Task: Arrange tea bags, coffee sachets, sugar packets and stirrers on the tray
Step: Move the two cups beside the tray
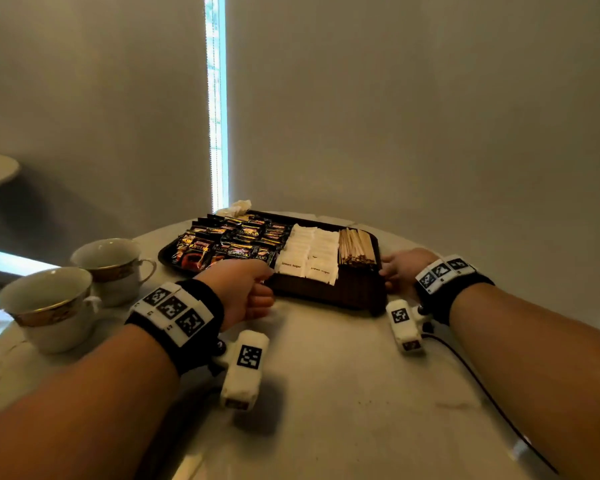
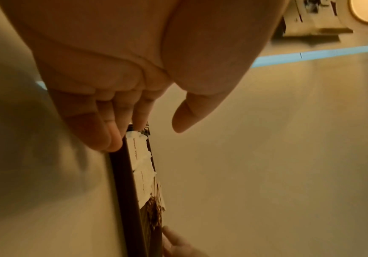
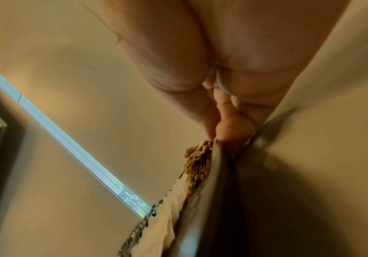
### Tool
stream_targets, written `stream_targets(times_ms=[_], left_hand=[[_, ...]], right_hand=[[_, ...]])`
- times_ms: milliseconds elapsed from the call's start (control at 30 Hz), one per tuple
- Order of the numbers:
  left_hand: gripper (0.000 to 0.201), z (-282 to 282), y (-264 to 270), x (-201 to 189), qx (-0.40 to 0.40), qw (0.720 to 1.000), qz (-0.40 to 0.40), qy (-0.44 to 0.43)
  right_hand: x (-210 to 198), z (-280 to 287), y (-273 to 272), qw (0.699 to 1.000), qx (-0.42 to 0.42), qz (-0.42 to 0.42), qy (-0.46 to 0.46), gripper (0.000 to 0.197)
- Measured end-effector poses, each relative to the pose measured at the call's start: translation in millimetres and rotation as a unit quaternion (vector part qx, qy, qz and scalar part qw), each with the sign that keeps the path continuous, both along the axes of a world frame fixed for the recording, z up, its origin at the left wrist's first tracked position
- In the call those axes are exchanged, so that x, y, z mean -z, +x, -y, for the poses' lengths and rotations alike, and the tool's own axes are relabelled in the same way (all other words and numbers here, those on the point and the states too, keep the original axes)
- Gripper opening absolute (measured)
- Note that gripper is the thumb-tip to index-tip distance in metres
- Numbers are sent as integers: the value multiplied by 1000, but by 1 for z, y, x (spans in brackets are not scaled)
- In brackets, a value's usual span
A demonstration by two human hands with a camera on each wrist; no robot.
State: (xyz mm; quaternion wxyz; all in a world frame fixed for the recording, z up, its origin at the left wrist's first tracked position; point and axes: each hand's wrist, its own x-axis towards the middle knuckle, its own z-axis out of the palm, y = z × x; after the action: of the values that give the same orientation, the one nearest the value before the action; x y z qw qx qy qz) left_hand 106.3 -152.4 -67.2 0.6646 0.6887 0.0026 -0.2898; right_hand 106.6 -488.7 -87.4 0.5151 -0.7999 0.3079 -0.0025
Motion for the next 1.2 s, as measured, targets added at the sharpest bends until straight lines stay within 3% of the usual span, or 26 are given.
stream_targets(times_ms=[100, 267, 400, 533, 600, 767, 900, 1200], left_hand=[[30, -10, 16, 3, -76, 997, 2, -25], [3, -14, 30, 13, -156, 986, 45, -51], [5, -12, 37, 21, -161, 984, 60, -54], [16, -11, 42, 26, -165, 982, 72, -57], [14, -11, 43, 27, -171, 981, 79, -55], [11, -11, 46, 29, -179, 979, 84, -48], [5, -14, 49, 29, -193, 977, 79, -54], [10, -18, 52, 29, -176, 981, 47, -67]], right_hand=[[9, -13, 6, 988, 19, 78, 132, 42], [5, -21, -19, 943, 52, 152, 292, 10], [-4, -29, -29, 980, 14, 17, 199, 22], [-4, -46, -26, 996, -13, -41, 80, 15], [-1, -53, -23, 998, 5, -22, 66, 9], [7, -57, -15, 984, 58, 77, 149, 33], [9, -58, -15, 971, 58, 122, 197, 36], [8, -60, -10, 989, -5, 74, 126, 58]])
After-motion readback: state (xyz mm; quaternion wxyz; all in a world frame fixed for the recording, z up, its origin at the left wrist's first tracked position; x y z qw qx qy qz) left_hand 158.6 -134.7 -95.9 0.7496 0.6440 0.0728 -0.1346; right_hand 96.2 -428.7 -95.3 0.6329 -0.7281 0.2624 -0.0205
